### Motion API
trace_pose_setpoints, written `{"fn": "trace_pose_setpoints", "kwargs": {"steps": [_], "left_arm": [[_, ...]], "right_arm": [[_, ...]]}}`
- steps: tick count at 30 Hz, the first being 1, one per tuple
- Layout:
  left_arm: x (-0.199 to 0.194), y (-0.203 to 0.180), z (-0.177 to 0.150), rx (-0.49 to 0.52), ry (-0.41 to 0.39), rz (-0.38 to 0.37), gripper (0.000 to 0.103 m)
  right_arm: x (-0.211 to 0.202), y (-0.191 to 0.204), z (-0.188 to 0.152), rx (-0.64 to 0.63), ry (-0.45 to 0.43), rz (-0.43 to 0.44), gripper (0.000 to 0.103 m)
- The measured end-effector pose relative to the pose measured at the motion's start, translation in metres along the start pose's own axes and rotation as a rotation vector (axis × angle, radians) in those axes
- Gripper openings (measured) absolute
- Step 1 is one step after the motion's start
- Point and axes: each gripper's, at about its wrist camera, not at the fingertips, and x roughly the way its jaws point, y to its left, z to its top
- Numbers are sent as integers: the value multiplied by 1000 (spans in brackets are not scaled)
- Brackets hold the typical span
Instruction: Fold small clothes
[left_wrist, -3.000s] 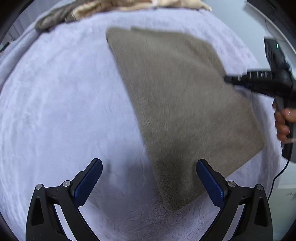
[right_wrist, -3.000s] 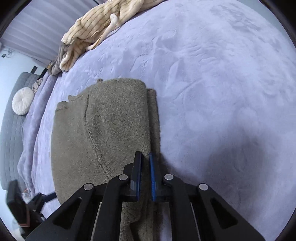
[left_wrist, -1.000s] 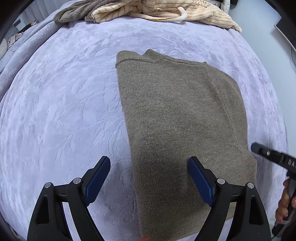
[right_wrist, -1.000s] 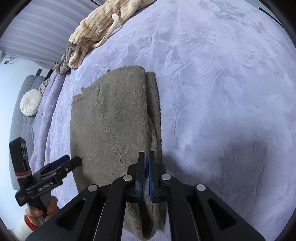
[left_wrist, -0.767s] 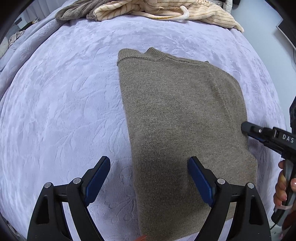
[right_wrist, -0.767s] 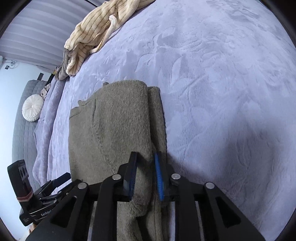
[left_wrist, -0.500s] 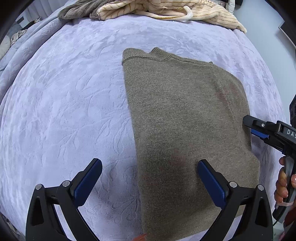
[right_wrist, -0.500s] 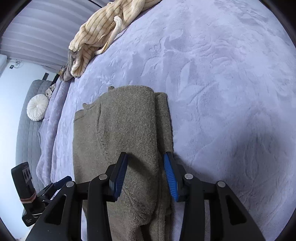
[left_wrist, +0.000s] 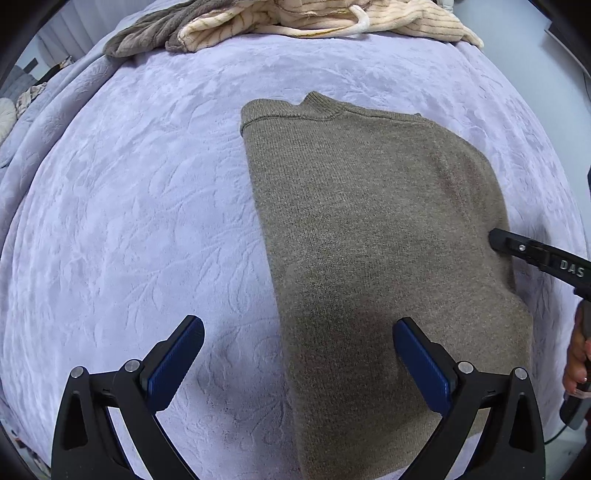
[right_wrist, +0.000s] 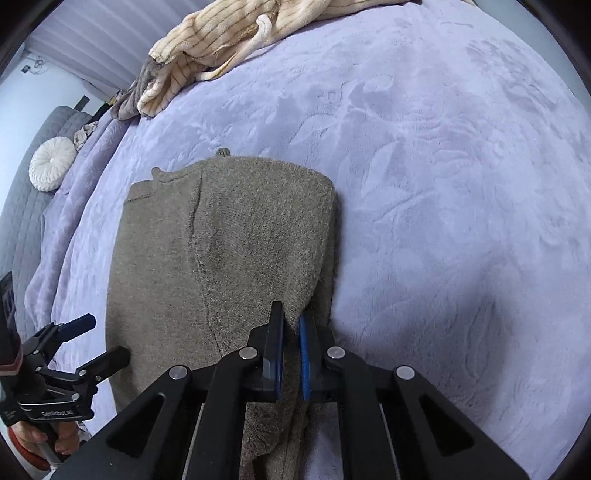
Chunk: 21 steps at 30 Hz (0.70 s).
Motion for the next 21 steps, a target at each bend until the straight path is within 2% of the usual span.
{"fn": "trace_pose_setpoints", "kwargs": {"steps": [6,14,16,21], "left_arm": [[2,1,2,-17,11,-11,103],[7,9,4,-26,15,-23,103],[8,8,3,-29,17,-25,103],[10,8,2,-29,17,-24,103]], "right_arm": [[0,-2,-1,14,1,15,9],[-13,-20,-9,114,3,72,11],[-17,-20,-11,111,2,68,16],[-29,-24,-17,121,-2,58,16]]}}
